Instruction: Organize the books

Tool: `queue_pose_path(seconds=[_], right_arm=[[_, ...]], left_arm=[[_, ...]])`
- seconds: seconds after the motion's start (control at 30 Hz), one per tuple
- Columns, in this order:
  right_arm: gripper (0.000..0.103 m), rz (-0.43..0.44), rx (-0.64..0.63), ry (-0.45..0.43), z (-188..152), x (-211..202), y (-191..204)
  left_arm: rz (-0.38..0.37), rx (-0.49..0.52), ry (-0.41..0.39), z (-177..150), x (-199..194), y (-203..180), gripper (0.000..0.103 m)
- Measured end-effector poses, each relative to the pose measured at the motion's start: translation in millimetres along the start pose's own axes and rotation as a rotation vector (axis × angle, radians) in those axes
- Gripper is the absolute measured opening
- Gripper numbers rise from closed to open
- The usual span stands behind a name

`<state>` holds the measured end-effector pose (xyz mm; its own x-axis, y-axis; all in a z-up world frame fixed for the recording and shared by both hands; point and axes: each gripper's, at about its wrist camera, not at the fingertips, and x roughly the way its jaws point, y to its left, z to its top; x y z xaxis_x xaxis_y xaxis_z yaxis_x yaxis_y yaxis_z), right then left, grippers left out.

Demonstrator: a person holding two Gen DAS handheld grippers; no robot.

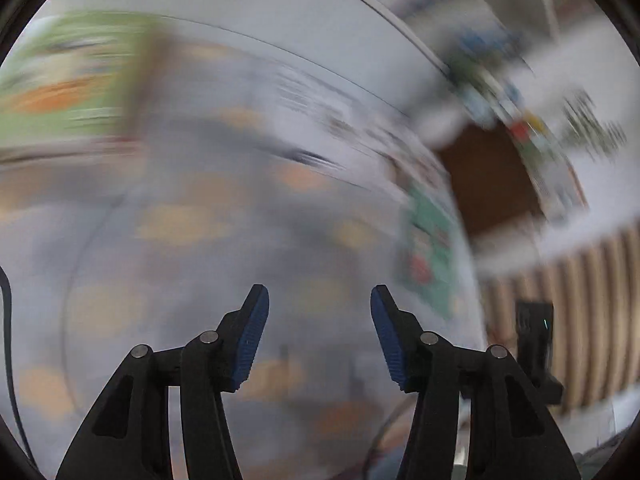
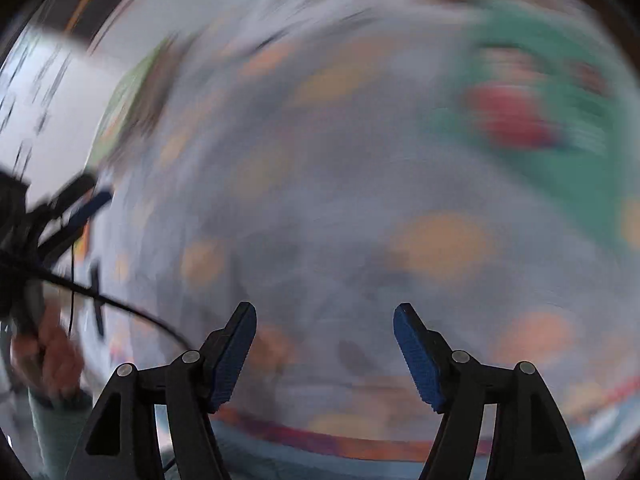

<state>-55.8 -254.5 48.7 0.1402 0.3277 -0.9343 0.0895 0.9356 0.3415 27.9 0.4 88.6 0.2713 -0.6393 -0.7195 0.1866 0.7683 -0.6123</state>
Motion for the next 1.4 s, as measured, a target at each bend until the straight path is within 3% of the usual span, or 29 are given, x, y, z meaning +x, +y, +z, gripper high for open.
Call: queue_pose_path(seconds=[0.1, 0.2, 0.27, 0.37, 0.43, 0.5, 0.57, 0.63, 0.67, 0.73, 0.8, 0.93, 1.0, 1.13, 1.2, 1.27, 1.4], right_arm=[[0.069, -0.115, 0.210, -0.164, 10.1, -34.7, -75.1], [0.069, -0.099, 0.383, -0.215, 20.8, -46.6, -139.6], [0.069, -0.093, 0.411, -0.247, 27.9, -52.2, -158.1], [0.069, -0.097, 0.402, -0.275, 45.5, -52.3, -169.4], [0.069, -0.141, 0.423, -0.245, 54.4, -43.1, -173.0], [0.070, -0.158, 0.441, -0.204, 57.3, -37.3, -177.8], [0.070, -0.174, 0.364, -0.213, 57.8, -37.7, -169.1], [0.070, -0.160, 0.284, -0.198, 55.3, -33.1, -160.0], [0.070, -0.156, 0.246, -0.190, 55.5, -32.3, -157.7], [0.073, -0.142, 0.174, -0.152, 53.0, -30.2, -150.8], [0.073, -0.163, 0.124, -0.109, 50.2, -29.3, -149.2], [0.073, -0.088, -0.041, -0.056, 31.2, -26.2, -124.3], [0.072, -0.032, -0.135, -0.011, 18.9, -17.2, -99.5], [0.095, -0.067, -0.226, -0.015, 12.7, -3.1, -67.8], [0.095, -0.060, -0.215, -0.006, 15.3, -4.4, -68.7], [0.095, -0.035, -0.207, 0.002, 19.9, -5.7, -75.3], [0.095, -0.007, -0.166, -0.016, 14.0, -13.0, -94.3]], left_arm=[[-0.034, 0.074, 0.083, 12.2, 68.5, -54.3, 0.062], [0.017, 0.092, 0.137, 18.1, 128.5, -88.3, 0.062], [0.114, 0.115, 0.129, 21.6, 156.5, -108.0, 0.062], [0.316, 0.176, 0.036, 25.0, 170.7, -138.1, 0.062], [0.329, 0.184, 0.015, 23.8, 176.4, -146.8, 0.062], [0.319, 0.163, 0.061, 22.9, 192.4, -145.1, 0.062], [0.305, 0.123, 0.111, 18.9, 207.2, -135.1, 0.061], [0.272, 0.117, 0.088, 14.7, 204.0, -134.8, 0.061], [0.172, 0.103, 0.131, 11.6, 202.3, -135.4, 0.063], [0.052, 0.077, 0.189, 3.7, 190.8, -133.4, 0.063], [0.017, 0.074, 0.190, -11.2, 169.6, -130.1, 0.063], [-0.050, -0.082, 0.153, -52.6, 122.8, -102.5, 0.063], [-0.026, -0.159, 0.105, -77.5, 103.0, -83.6, 0.063], [0.036, -0.335, 0.056, -118.3, 83.8, -43.2, 0.063], [0.052, -0.373, 0.016, -132.7, 69.9, -35.7, 0.063], [0.061, -0.386, -0.010, -136.1, 62.1, -35.9, 0.063], [0.152, -0.304, 0.008, -122.0, 71.0, -49.4, 0.063]])
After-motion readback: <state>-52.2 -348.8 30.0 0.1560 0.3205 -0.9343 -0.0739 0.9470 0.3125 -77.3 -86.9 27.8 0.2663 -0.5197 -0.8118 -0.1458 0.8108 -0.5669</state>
